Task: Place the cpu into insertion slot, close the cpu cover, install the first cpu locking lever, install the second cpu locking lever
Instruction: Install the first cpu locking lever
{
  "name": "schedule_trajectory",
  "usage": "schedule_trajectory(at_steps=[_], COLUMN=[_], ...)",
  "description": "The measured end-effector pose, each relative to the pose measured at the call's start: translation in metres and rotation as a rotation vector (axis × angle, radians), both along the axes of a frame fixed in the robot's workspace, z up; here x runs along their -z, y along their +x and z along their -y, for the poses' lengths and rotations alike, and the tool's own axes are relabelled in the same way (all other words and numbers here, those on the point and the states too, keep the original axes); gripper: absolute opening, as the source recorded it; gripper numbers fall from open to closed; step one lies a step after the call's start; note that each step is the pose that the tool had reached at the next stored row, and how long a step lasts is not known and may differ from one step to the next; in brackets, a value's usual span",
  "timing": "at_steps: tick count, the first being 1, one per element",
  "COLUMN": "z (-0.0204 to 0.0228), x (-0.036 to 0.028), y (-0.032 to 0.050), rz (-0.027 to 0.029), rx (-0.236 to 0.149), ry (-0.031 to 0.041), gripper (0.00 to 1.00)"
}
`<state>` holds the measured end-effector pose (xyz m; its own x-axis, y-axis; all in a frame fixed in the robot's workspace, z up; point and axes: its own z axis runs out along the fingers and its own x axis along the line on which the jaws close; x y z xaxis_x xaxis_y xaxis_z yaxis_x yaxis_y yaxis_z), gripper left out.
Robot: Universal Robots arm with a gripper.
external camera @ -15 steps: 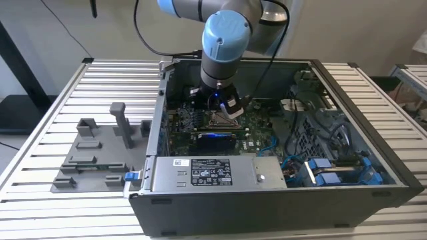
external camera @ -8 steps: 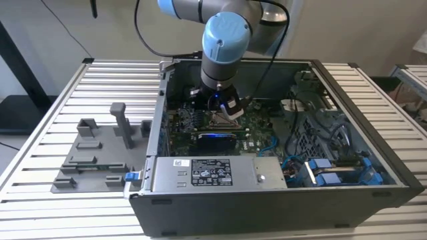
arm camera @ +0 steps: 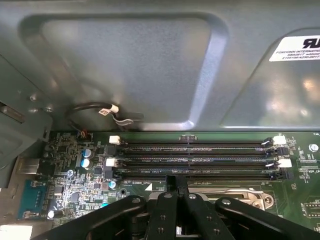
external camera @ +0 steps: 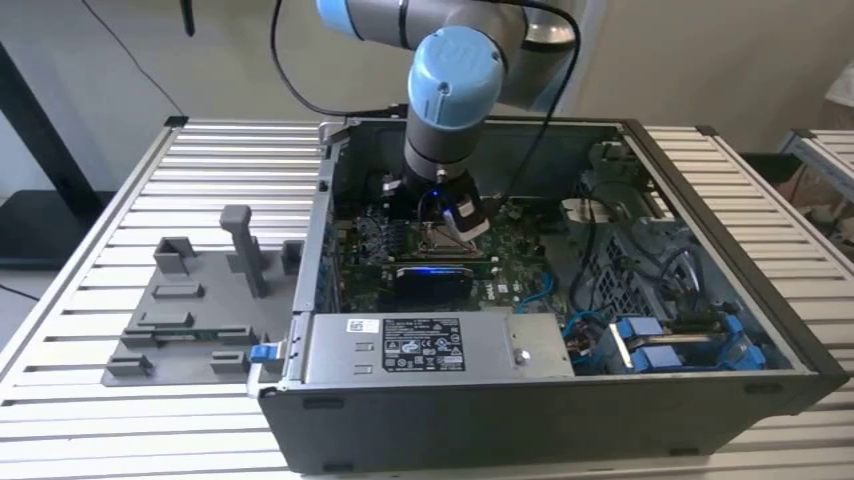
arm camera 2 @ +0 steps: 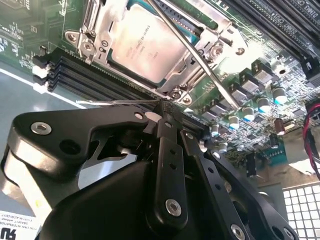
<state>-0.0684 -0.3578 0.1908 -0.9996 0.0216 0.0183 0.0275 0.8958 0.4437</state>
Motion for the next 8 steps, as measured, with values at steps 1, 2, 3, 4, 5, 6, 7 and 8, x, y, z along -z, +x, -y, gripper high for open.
schedule_trajectory(at_steps=[1,2,3,4,5,6,7,8], z=[0.0,-0.0001,-0.0002,-0.0002,-0.0003,-0.0004,-0.0004,-0.0005], x=[0.0002,0.0005,0.0007,0.0009,0.001,0.0012,0.0013,0.0014], y=[0.0005,0.0012,0.0017,0.0023,0.0029,0.0035,0.004,0.0047], rz=[0.0001,0.0001,0.0002,0.0001,0.0001,0.0002,0.0001,0.0001], rx=[0.0,0.0,0.0,0.0,0.0,0.0,0.0,0.0], ry=[0.0,0.0001,0.0002,0.0001,0.0002,0.0003,0.0002,0.0002], gripper=[0.11,0.11,0.11,0.11,0.11,0.11,0.11,0.11])
